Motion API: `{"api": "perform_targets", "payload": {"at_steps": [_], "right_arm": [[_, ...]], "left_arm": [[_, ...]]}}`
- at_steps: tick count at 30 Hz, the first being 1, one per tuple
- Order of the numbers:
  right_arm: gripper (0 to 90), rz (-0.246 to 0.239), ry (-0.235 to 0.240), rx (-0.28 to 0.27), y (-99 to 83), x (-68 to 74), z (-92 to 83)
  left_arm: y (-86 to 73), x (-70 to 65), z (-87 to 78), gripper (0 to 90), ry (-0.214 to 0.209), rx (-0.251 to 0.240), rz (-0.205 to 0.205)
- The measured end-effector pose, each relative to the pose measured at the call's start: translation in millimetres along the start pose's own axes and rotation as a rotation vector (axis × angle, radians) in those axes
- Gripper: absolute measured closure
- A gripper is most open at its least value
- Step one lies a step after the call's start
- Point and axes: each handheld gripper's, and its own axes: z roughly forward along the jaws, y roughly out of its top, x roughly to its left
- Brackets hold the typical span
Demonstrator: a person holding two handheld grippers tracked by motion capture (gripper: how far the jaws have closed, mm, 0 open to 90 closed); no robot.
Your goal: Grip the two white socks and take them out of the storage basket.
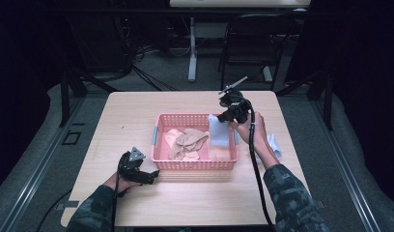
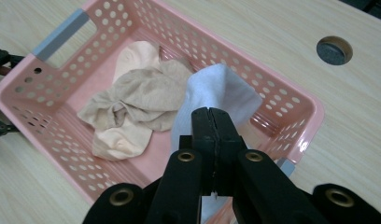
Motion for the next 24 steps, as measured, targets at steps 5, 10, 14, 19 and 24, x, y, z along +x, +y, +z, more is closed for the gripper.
{"api": "perform_targets", "payload": {"at_steps": [5,10,14,19,24], "right_arm": [[90.0,-0.013,0.010,-0.029,5.6,6.7,-16.3],[90.0,-0.029,0.010,-0.047,10.6,11.6,-30.9],[90.0,-0.045,0.006,-0.059,12.2,15.1,-41.2],[90.0,-0.047,0.007,-0.085,12.4,18.1,-56.1],[90.0,-0.060,0.002,-0.109,12.9,20.9,-69.3]], "left_arm": [[0.1,0.1,0.0,0.5,0.000,0.000,0.000],[0.1,0.1,0.0,0.5,0.000,0.000,0.000],[-0.1,-0.1,-0.1,0.5,0.001,0.000,-0.001],[-1.1,-0.5,-1.2,0.5,0.008,0.001,-0.005],[-1.2,-0.6,-1.3,0.5,0.008,0.002,-0.006]]}}
